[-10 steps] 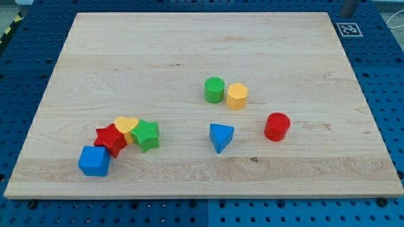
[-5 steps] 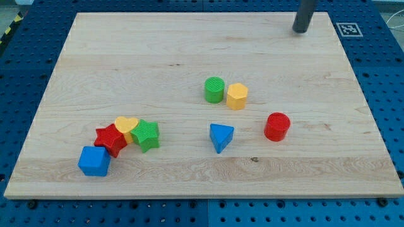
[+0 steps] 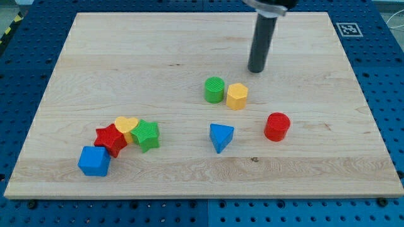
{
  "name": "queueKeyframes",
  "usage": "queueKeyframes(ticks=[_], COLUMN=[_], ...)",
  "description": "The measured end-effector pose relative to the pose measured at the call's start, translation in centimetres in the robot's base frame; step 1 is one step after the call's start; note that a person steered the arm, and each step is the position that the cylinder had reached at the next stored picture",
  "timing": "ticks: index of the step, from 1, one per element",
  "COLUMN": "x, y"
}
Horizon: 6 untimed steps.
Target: Slide the green circle down and left
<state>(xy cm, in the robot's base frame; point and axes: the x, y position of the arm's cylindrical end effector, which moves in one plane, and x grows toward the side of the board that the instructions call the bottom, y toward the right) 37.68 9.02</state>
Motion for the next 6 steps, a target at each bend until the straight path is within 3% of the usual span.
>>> queueKeyframes(ticks=[6], x=[8.2], y=[-8.3])
